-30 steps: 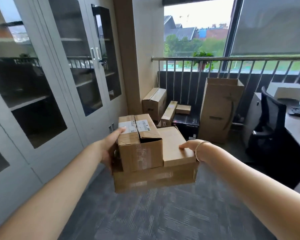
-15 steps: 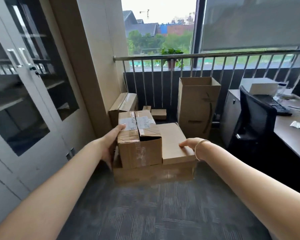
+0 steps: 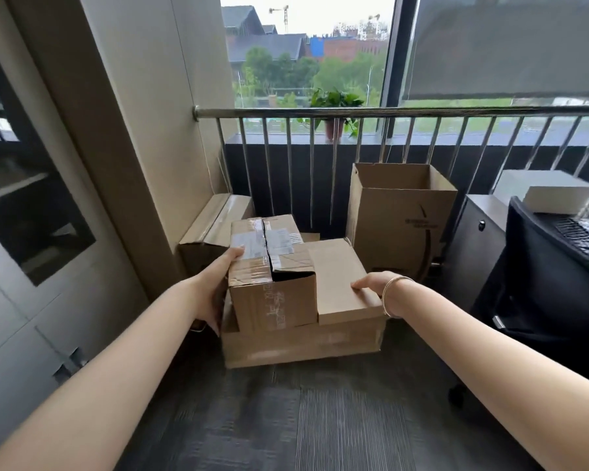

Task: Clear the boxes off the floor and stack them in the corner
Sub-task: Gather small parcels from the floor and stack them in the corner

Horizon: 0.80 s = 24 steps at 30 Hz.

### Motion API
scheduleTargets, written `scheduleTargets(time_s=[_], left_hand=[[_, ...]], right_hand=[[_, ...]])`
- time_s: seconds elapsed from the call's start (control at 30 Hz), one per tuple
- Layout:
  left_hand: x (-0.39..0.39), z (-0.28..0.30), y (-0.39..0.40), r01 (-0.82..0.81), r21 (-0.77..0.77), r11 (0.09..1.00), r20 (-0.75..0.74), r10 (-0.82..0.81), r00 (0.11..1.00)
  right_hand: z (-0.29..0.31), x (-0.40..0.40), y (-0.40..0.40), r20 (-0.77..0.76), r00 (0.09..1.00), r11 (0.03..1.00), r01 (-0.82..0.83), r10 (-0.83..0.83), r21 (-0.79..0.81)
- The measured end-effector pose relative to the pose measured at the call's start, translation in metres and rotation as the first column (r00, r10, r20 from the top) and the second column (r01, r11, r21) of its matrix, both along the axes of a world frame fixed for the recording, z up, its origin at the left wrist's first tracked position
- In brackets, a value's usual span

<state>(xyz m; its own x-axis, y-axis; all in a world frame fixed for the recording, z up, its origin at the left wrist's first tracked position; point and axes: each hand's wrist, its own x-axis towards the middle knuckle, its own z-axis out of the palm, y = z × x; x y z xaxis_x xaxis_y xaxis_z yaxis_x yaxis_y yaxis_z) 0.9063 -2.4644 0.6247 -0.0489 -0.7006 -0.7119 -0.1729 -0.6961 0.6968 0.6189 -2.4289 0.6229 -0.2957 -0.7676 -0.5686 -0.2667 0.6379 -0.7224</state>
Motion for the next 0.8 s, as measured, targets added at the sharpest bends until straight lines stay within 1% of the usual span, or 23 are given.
scheduleTargets(time_s=[0.03, 0.13, 0.17, 0.23, 0.27, 0.33, 0.43, 0.47, 0.53, 0.63, 0.8], left_hand=[[0.000, -0.005, -0.028, 0.007, 0.014, 1.000, 0.002, -0.007, 1.000], [0.000, -0.013, -0.081, 0.048, 0.044, 0.998, 0.011, -0.048, 0.999], [0.003, -0.016, -0.119, 0.053, 0.048, 0.997, 0.001, -0.053, 0.999], [0.008, -0.016, -0.167, 0.046, 0.028, 0.999, -0.016, -0.046, 0.999], [0.015, -0.013, -0.204, 0.049, 0.020, 0.999, -0.017, -0.048, 0.999], [0.026, -0.009, -0.247, 0.031, 0.021, 0.999, -0.007, -0.031, 0.999], [0.049, -0.001, -0.322, 0.007, -0.012, 1.000, -0.038, -0.007, 0.999], [0.052, 0.003, -0.334, -0.008, -0.040, 0.999, -0.026, 0.007, 1.000], [0.062, 0.007, -0.365, -0.023, -0.048, 0.999, -0.019, 0.022, 1.000], [0.080, 0.005, -0.414, -0.059, -0.062, 0.996, -0.040, 0.057, 0.998], [0.097, -0.009, -0.482, -0.184, -0.087, 0.979, -0.036, 0.182, 0.983]], right_hand=[[-0.003, -0.001, -0.025, 0.007, 1.000, 1.000, 0.008, -0.008, 0.011], [-0.009, -0.001, -0.076, -0.009, 1.000, 1.000, 0.016, -0.016, 0.022], [-0.012, 0.004, -0.111, -0.006, 1.000, 0.999, 0.026, -0.026, 0.023], [-0.011, 0.009, -0.159, 0.001, 0.999, 0.999, 0.050, -0.050, 0.014], [-0.009, 0.017, -0.197, 0.010, 0.999, 0.999, 0.051, -0.052, 0.009], [0.000, 0.028, -0.243, 0.005, 0.999, 0.999, 0.047, -0.047, -0.014], [0.009, 0.049, -0.328, 0.015, 1.000, 0.998, 0.029, -0.028, -0.063], [0.009, 0.053, -0.345, 0.008, 1.000, 0.997, 0.022, -0.022, -0.074], [0.009, 0.068, -0.388, 0.018, 1.000, 0.997, -0.003, 0.004, -0.072], [0.005, 0.086, -0.449, 0.028, 0.999, 0.998, -0.027, 0.029, -0.059], [-0.009, 0.111, -0.554, 0.055, 0.991, 0.991, -0.123, 0.126, -0.051]])
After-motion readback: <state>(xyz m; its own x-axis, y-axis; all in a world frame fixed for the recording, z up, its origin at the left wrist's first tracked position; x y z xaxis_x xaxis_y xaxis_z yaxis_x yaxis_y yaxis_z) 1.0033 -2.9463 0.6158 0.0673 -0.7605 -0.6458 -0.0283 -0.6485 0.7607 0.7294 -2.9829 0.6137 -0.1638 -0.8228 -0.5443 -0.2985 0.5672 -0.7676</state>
